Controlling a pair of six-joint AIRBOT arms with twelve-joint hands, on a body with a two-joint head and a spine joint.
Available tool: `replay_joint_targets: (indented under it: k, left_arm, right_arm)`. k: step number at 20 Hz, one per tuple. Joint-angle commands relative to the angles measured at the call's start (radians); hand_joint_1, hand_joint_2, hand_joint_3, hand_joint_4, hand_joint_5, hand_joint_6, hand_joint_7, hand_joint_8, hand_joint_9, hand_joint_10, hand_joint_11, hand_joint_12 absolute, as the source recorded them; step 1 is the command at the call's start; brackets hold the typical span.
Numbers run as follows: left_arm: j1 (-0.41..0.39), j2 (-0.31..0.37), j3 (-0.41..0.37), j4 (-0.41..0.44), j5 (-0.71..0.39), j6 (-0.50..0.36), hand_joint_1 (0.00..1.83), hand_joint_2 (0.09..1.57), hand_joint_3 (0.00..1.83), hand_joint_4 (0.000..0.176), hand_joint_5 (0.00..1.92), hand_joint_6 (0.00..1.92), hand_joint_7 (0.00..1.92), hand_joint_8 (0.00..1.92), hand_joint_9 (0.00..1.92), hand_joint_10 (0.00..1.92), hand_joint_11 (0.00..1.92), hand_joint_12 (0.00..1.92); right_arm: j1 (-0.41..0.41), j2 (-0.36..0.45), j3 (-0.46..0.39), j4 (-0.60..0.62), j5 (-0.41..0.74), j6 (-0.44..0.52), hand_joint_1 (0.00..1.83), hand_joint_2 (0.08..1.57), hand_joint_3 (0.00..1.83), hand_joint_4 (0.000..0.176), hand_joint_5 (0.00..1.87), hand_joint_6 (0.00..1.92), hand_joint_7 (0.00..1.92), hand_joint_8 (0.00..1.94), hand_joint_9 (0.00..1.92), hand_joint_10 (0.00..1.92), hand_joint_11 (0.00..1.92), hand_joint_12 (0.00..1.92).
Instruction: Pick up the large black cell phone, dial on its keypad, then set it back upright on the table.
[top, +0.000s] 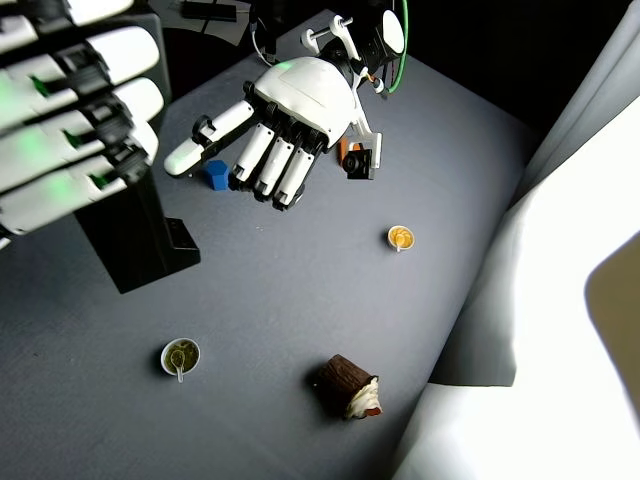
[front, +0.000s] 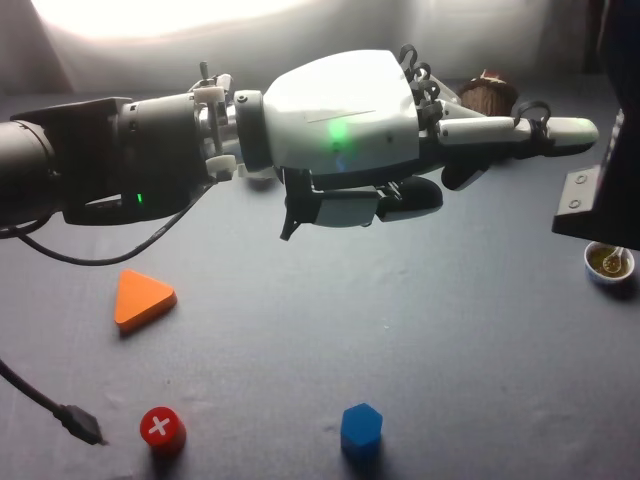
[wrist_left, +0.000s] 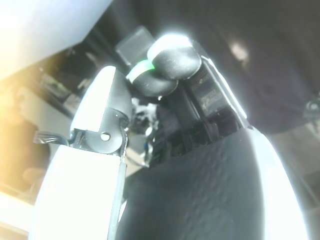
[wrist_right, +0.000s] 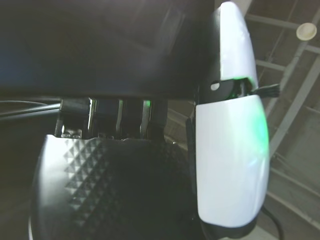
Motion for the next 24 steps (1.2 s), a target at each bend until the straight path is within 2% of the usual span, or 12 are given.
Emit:
replay_joint_targets:
  k: [1,2,6,7,9,12,16,17,20,24]
  left_arm:
    - [-0.026,-0.007,-0.01,-0.078,-0.068,0.012,1.28,1.33,0.0,0.102,0.0,0.0,0.58,1.68,0.8,1.92,0.85,1.92]
    - [-0.025,-0.01,-0.011,-0.081,-0.067,0.014,1.28,1.33,0.0,0.1,0.0,0.0,0.58,1.68,0.81,1.92,0.86,1.92]
    - [-0.03,-0.006,-0.055,-0.092,-0.053,0.031,1.27,1.34,0.0,0.092,0.0,0.0,0.57,1.69,0.79,1.92,0.85,1.92]
    - [-0.033,-0.004,-0.066,-0.091,-0.048,0.034,1.27,1.34,0.0,0.095,0.0,0.0,0.56,1.7,0.78,1.92,0.85,1.92]
    - [-0.036,-0.002,-0.074,-0.091,-0.045,0.034,1.27,1.34,0.0,0.094,0.0,0.0,0.55,1.71,0.8,1.92,0.86,1.92]
    - [-0.018,-0.003,-0.045,-0.092,-0.063,0.022,1.27,1.35,0.0,0.088,0.0,0.0,0.55,1.72,0.77,1.92,0.83,1.92]
    - [0.004,-0.009,0.016,-0.092,-0.096,0.005,1.27,1.35,0.0,0.091,0.0,0.0,0.55,1.73,0.8,1.92,0.86,1.92]
    - [0.006,-0.011,0.03,-0.092,-0.101,0.002,1.27,1.35,0.0,0.086,0.0,0.0,0.55,1.72,0.8,1.92,0.86,1.92]
    - [0.007,-0.017,0.061,-0.094,-0.088,0.002,1.27,1.35,0.0,0.096,0.0,0.0,0.55,1.72,0.84,1.92,0.89,1.92]
    - [0.015,-0.019,0.067,-0.128,-0.059,0.023,1.27,1.34,0.0,0.095,0.0,0.0,0.56,1.71,0.82,1.92,0.86,1.92]
  right_arm:
    - [0.017,0.003,0.008,-0.025,0.134,0.016,1.37,1.13,0.0,0.0,0.95,0.91,0.91,1.06,0.86,1.35,0.82,1.38]
    - [0.021,-0.007,0.016,-0.025,0.134,0.016,1.37,1.13,0.0,0.0,0.95,0.91,0.93,1.04,0.87,1.33,0.83,1.35]
    - [0.053,-0.041,0.039,-0.025,0.134,0.016,1.37,1.13,0.0,0.0,0.94,0.92,0.93,1.02,0.88,1.36,0.83,1.42]
    - [0.06,-0.045,0.041,-0.025,0.134,0.015,1.38,1.12,0.0,0.0,0.95,0.9,0.96,0.96,0.91,1.32,0.85,1.42]
    - [0.067,-0.047,0.041,-0.025,0.134,0.013,1.37,1.13,0.0,0.0,0.94,0.89,0.94,1.0,0.9,1.35,0.86,1.43]
    - [0.07,-0.047,0.039,-0.025,0.134,0.012,1.38,1.12,0.0,0.0,0.96,0.9,0.96,0.96,0.91,1.3,0.83,1.39]
    - [0.069,-0.048,0.036,-0.025,0.134,0.011,1.38,1.11,0.0,0.0,0.97,0.9,0.97,0.95,0.92,1.27,0.88,1.3]
    - [0.069,-0.048,0.036,-0.025,0.134,0.01,1.37,1.12,0.0,0.0,0.94,0.95,0.94,0.99,0.91,1.28,0.9,1.29]
    - [0.069,-0.05,0.036,-0.025,0.134,0.009,1.37,1.13,0.0,0.0,0.94,0.95,0.93,1.01,0.88,1.33,0.85,1.38]
    - [0.069,-0.052,0.036,-0.025,0.134,0.008,1.37,1.13,0.0,0.0,0.95,0.94,0.91,1.04,0.87,1.34,0.82,1.38]
